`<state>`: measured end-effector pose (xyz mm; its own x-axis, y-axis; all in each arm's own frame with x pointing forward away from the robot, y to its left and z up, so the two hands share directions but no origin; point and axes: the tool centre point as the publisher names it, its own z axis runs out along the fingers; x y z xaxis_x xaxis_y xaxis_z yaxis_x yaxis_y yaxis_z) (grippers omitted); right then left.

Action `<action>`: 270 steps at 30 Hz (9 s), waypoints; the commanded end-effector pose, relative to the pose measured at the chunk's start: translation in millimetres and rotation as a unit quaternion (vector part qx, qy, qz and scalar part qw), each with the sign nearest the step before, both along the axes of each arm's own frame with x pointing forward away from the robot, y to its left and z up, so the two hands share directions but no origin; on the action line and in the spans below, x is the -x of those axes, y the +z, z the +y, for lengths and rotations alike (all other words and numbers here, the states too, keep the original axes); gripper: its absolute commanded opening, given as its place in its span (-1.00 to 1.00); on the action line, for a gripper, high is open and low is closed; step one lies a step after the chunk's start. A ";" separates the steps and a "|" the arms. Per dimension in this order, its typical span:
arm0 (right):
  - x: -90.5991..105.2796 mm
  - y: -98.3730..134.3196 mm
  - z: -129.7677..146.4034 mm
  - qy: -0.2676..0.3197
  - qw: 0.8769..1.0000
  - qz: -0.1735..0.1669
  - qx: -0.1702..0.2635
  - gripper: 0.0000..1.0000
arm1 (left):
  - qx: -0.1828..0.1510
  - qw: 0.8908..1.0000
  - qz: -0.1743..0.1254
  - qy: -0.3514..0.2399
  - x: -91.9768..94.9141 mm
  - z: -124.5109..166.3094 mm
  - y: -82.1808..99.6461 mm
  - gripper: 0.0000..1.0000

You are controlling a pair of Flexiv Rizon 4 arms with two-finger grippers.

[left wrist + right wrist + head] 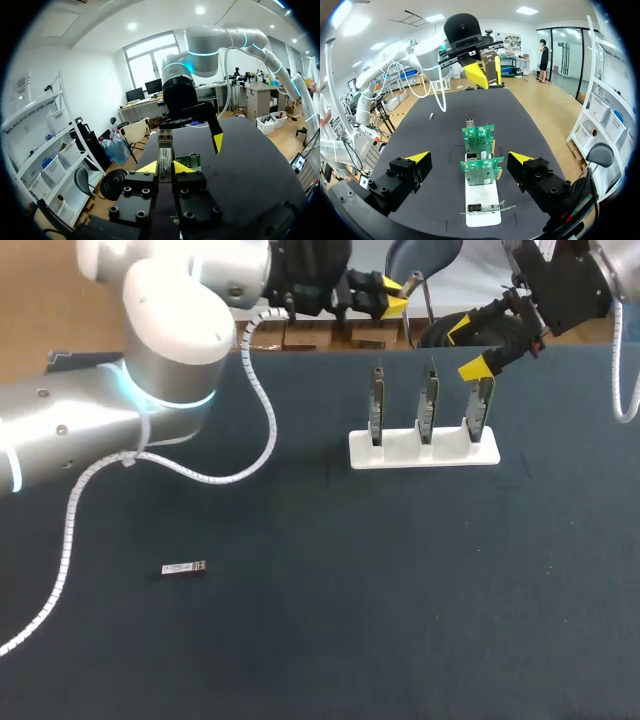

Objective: Pick up the optical module with the left hand, and insert it into the network port with the right hand.

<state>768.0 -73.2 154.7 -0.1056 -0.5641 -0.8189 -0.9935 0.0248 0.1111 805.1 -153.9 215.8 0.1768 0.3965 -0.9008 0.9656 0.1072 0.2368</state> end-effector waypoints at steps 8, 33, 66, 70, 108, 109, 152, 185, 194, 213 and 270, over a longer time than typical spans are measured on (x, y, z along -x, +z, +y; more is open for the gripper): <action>-0.2 -0.4 0.0 0.000 1.000 0.000 0.000 1.00 | 0.041 0.998 0.025 -0.047 0.8 -21.5 -11.5 -1.00; -0.2 -0.4 0.0 0.000 1.000 0.000 0.000 1.00 | 0.104 0.989 0.070 -0.077 15.5 -52.2 -26.4 -1.00; -0.2 -0.4 0.0 0.000 1.000 0.000 0.000 1.00 | 0.131 0.984 0.105 -0.053 25.8 -45.3 -47.5 -1.00; -0.2 -0.4 0.0 0.000 1.000 0.000 0.000 1.00 | 0.132 0.984 0.106 -0.048 24.7 -42.8 -49.8 -1.00; -0.2 -0.4 0.0 0.000 1.000 0.000 0.000 1.00 | 0.129 0.983 0.126 -0.046 23.5 -40.2 -56.0 -1.00; -0.2 -0.4 0.0 0.000 1.000 0.000 0.000 1.00 | 0.129 0.982 0.127 -0.047 23.6 -40.4 -56.2 -1.00; -7.7 11.1 -10.1 0.001 1.000 -0.020 0.007 1.00 | 0.123 0.983 0.125 -0.062 27.8 -45.8 -57.0 -1.00; -12.3 34.9 18.8 0.033 0.997 -0.037 -0.053 1.00 | 0.123 0.983 0.125 -0.062 27.8 -45.8 -57.0 -1.00; -15.3 38.6 24.4 0.039 0.997 -0.039 -0.054 1.00 | 0.123 0.983 0.125 -0.062 27.8 -45.8 -57.0 -1.00; -14.3 36.7 27.8 0.033 0.997 -0.040 -0.053 -1.00 | 0.123 0.983 0.125 -0.062 27.8 -45.8 -57.0 -1.00; -15.1 33.1 22.3 0.020 0.996 -0.048 -0.067 -1.00 | -0.029 0.979 0.200 -0.027 23.3 -13.2 -66.7 1.00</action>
<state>784.7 -50.0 187.8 -0.0055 -0.4539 -0.8910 -0.9995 -0.0248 0.0188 771.3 -164.5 147.3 -0.1631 0.4171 -0.8941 0.9866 0.0690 -0.1478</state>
